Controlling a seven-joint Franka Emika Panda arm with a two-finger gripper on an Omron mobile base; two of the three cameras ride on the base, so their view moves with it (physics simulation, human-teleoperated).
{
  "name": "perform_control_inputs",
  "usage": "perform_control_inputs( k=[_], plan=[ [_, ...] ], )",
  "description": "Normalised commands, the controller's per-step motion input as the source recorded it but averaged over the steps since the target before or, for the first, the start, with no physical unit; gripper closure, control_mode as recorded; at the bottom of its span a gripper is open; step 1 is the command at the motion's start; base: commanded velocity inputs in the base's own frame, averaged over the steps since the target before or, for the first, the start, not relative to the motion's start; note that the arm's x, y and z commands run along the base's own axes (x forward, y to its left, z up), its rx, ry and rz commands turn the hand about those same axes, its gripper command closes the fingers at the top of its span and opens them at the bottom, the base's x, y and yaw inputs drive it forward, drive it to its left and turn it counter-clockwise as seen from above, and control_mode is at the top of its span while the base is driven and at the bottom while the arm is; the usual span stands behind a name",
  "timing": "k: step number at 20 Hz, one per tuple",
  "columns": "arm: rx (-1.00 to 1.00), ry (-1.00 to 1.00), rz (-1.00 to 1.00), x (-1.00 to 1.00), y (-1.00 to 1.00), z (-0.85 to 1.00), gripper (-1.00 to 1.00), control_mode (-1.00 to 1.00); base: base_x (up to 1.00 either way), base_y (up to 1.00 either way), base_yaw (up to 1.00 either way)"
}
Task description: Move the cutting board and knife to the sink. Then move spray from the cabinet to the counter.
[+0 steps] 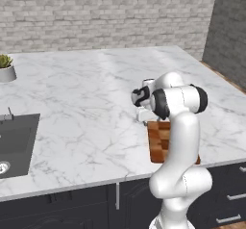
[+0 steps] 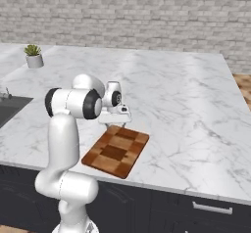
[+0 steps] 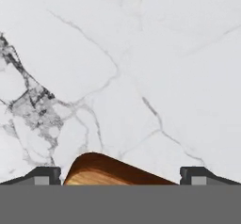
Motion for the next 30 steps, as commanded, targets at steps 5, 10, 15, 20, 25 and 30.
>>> perform_control_inputs(
  k=[5, 10, 15, 20, 25, 30],
  plan=[
    [0.00, 0.02, 0.00, -0.58, -0.20, -0.33, -1.00, -1.00, 0.00, 0.00, 0.00],
    [0.00, 0.02, 0.00, -0.60, -0.22, -0.34, -1.00, -1.00, 0.00, 0.00, 0.00],
    [0.00, 0.00, 0.00, -0.29, -0.13, -0.20, -1.00, -1.00, 0.00, 0.00, 0.00],
    [0.03, -0.03, -0.01, -0.01, 0.00, 0.04, -1.00, -1.00, 0.00, 0.00, 0.00],
    [0.10, -0.25, -0.09, -0.10, 0.00, 0.89, -1.00, -1.00, 0.00, 0.00, 0.00],
    [0.11, -0.26, -0.13, -0.44, -0.08, 0.99, -1.00, -1.00, 0.00, 0.00, 0.00]
  ],
)
